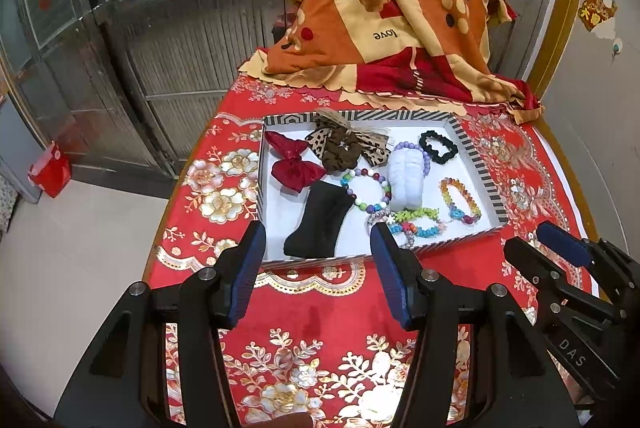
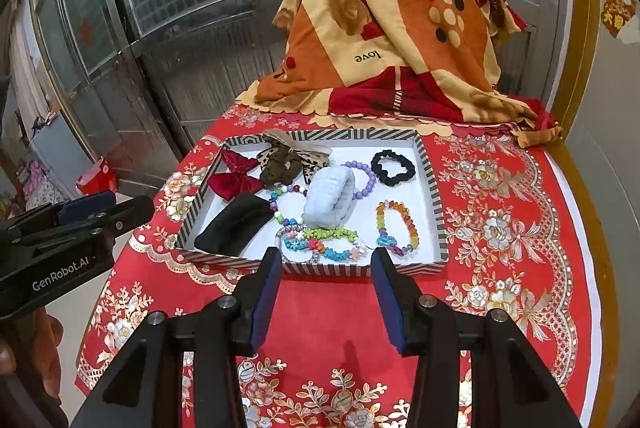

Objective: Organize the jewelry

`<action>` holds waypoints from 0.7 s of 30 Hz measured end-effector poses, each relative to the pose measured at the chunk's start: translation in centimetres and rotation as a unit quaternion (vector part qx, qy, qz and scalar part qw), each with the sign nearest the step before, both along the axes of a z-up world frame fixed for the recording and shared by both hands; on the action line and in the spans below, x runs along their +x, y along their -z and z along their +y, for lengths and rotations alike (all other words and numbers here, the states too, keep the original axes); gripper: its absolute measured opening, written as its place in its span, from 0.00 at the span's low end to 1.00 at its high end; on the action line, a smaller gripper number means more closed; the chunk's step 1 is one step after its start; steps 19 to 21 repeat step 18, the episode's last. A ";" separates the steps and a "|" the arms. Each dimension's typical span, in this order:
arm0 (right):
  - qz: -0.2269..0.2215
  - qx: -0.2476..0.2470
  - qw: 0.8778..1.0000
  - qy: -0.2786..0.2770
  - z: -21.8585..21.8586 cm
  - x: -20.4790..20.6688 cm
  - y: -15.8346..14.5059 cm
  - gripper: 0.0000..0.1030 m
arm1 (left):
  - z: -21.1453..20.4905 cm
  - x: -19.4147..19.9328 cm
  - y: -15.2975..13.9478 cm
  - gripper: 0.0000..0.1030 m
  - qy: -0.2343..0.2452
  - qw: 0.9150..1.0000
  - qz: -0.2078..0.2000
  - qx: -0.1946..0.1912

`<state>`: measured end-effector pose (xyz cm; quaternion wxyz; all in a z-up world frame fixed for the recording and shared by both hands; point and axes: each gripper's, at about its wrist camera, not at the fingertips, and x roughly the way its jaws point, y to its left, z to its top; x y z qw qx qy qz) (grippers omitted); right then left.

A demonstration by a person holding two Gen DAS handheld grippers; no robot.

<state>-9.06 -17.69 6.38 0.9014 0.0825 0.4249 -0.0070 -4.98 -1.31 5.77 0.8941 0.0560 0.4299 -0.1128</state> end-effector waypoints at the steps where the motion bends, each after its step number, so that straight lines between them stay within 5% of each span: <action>1: 0.001 0.001 1.000 0.000 0.0 0.0 0.1 0.43 | -0.1 0.0 0.1 0.52 0.000 1.000 0.000 0.002; 21: 0.006 0.005 1.000 0.009 -0.6 -0.2 0.5 0.44 | -0.8 -0.2 0.3 0.53 0.026 1.000 -0.006 -0.010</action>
